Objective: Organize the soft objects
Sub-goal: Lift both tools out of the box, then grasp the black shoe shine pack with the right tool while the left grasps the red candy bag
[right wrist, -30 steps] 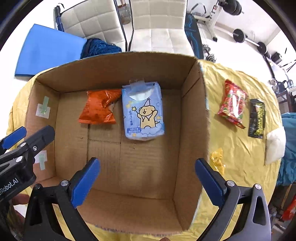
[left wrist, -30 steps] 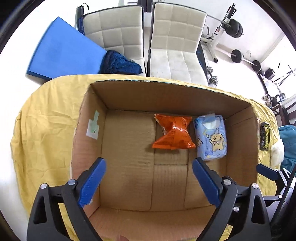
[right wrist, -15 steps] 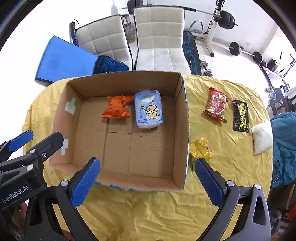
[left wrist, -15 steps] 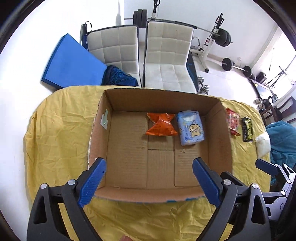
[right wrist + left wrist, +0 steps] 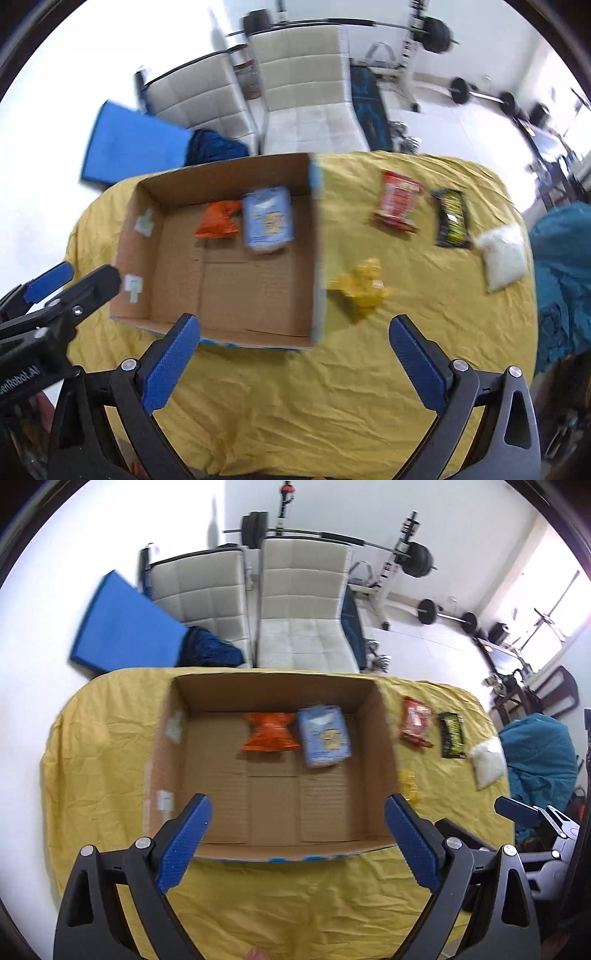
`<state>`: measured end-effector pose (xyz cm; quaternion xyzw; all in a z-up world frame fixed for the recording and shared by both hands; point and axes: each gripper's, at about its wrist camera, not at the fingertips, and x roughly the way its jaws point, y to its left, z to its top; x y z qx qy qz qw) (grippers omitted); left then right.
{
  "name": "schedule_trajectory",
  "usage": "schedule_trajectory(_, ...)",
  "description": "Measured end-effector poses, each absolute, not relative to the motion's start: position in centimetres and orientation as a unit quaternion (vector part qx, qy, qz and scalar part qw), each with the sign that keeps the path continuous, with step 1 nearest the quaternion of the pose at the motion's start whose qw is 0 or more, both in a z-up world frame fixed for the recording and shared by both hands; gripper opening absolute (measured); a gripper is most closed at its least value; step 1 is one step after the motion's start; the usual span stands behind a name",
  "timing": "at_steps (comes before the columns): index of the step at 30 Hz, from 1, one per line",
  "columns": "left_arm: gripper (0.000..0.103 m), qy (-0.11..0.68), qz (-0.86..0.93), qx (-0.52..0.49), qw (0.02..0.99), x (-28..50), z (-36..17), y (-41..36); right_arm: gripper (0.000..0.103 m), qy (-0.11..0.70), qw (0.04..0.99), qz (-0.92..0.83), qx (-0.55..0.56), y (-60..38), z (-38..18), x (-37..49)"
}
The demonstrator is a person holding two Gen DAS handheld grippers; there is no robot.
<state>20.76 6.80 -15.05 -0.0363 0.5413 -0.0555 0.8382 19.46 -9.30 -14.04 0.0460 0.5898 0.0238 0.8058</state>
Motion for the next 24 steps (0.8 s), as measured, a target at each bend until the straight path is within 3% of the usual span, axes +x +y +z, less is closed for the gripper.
schedule_trajectory(11, 0.096, 0.576, -0.140, 0.016, 0.805, 26.7, -17.0, -10.1, 0.103, 0.621, 0.774, -0.069, 0.097, -29.8, -17.7, 24.5)
schedule_trajectory(18, 0.096, 0.629, -0.115, 0.063, 0.766, 36.0, -25.1, -18.6, 0.103, 0.652, 0.739, -0.059, 0.161, -36.5, -26.6, 34.6)
schedule_trajectory(24, 0.096, 0.682, -0.089, 0.050, 0.725, 40.8, -32.2, -19.8, 0.103, 0.696, 0.695, -0.049, 0.172, -37.4, -34.8, 40.6)
